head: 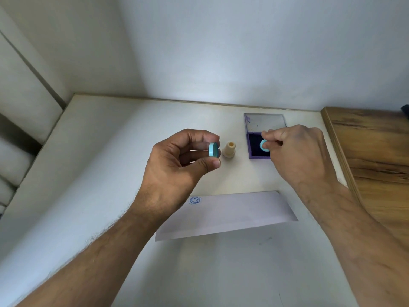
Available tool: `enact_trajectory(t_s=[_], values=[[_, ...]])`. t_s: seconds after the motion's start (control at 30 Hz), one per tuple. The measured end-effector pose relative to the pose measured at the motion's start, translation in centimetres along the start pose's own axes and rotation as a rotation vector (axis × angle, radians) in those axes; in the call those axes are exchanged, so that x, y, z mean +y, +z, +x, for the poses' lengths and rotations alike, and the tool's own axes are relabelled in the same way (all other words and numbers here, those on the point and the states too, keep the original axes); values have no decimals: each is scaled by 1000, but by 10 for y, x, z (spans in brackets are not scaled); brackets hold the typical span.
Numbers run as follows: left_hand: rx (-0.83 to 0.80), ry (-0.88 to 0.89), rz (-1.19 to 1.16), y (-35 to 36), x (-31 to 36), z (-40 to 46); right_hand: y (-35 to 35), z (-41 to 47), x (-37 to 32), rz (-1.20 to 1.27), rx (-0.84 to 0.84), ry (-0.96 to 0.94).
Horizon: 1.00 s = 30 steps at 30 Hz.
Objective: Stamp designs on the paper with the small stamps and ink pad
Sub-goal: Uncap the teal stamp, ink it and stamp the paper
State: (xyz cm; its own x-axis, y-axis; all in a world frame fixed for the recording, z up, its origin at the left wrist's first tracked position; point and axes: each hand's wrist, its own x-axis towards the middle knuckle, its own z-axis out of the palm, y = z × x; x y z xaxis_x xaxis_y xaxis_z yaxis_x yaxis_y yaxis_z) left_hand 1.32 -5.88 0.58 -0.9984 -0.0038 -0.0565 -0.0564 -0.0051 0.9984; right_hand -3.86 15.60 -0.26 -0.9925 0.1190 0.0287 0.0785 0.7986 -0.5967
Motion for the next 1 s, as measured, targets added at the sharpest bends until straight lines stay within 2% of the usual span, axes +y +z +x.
enact_trajectory(t_s=[0.1, 0.2, 0.23, 0.3, 0.37, 0.5, 0.6, 0.67, 0.77, 0.8, 1.0], values=[[-1, -2, 9, -1, -2, 0, 1, 2, -1, 54, 13, 58], [-4, 0, 2, -2, -2, -1, 5, 1, -4, -28, 88, 30], [-5, 2, 5, -3, -3, -1, 6, 5, -4, 38, 92, 74], [-5, 3, 4, -4, -4, -1, 7, 11, -2, 212, 33, 181], [3, -1, -5, -5, -4, -1, 6, 13, 1, 274, 6, 235], [10, -3, -2, -5, -3, -2, 7, 18, 2, 229, 55, 266], [2, 0, -4, -5, -3, -2, 5, 24, 1, 340, -19, 399], [3, 1, -5, -5, -4, -3, 5, 17, 1, 257, 11, 277], [7, -1, -12, -5, -4, -3, 8, -2, 2, -156, 154, -79], [7, -3, -13, -5, -4, -3, 10, -4, 3, -203, 173, -123], [38, 16, -15, -3, -3, -3, 10, 1, 5, -88, 183, -66]])
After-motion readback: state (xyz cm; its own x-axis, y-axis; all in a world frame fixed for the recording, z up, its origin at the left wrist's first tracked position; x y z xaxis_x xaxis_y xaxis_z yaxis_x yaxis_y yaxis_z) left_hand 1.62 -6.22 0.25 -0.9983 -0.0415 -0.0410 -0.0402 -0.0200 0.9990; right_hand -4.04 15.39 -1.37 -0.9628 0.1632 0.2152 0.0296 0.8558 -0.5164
